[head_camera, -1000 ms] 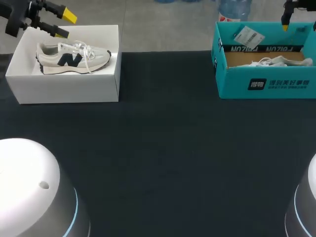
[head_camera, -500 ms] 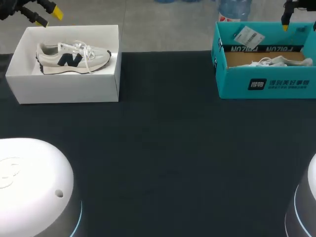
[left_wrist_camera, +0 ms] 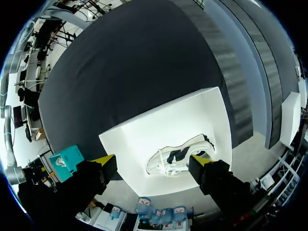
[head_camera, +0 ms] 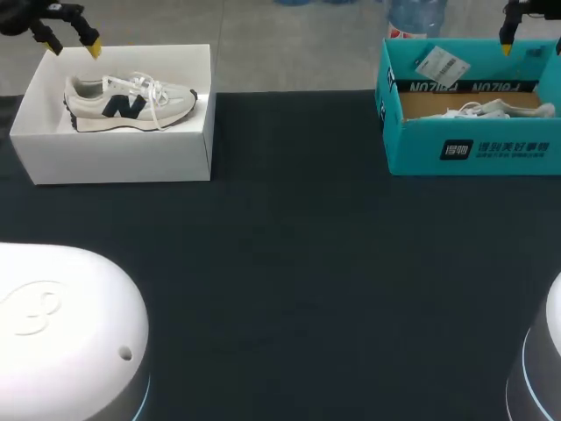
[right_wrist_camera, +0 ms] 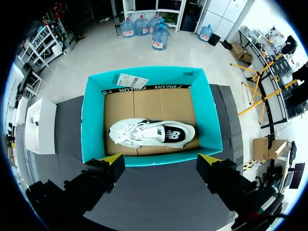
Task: Take the shoe out of the shoebox, open the shoe tongue, remove and reinsert the insole, then place the shoe into the shoebox
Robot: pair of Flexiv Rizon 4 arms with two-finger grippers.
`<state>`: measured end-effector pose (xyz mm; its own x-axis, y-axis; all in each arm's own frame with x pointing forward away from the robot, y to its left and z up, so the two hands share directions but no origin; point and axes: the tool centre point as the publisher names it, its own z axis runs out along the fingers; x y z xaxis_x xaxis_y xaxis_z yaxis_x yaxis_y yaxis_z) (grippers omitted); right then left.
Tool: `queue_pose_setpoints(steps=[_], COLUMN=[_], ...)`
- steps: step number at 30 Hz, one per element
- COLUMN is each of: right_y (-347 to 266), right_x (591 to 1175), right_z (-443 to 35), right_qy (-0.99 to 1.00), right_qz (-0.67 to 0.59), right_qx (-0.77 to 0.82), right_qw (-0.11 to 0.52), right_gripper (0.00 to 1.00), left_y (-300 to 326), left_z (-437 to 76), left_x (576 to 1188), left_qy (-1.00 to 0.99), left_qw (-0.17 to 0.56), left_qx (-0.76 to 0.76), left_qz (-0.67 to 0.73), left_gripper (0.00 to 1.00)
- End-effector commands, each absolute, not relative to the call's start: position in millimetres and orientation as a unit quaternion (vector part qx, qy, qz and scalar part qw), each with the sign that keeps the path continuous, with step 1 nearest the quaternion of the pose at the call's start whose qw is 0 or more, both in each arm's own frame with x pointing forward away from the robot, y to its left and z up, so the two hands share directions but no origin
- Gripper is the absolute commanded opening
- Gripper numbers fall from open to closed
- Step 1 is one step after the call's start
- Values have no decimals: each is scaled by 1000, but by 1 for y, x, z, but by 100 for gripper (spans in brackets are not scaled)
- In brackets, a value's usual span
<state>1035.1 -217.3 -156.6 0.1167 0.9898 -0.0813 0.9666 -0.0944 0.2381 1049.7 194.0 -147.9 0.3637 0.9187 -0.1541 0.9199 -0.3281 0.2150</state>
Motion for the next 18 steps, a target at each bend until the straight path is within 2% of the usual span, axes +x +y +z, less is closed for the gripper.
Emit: queue_pose_setpoints(steps=[1, 6, 18], right_y=[-218, -218, -218], right_x=[1035, 1035, 1035], right_z=[-156, -156, -156], right_qy=[663, 663, 663], right_qz=[50, 50, 50], right_qx=[738, 738, 738], right_qw=[117, 117, 117], right_gripper=[100, 100, 100], left_y=[198, 208, 208], left_z=[-159, -167, -167], left_x=[1066, 1068, 1068], left_qy=[582, 601, 601], left_qw=[97, 73, 73], left_qx=[807, 795, 795], left_qz=[-22, -32, -32], left_gripper=[100, 100, 100])
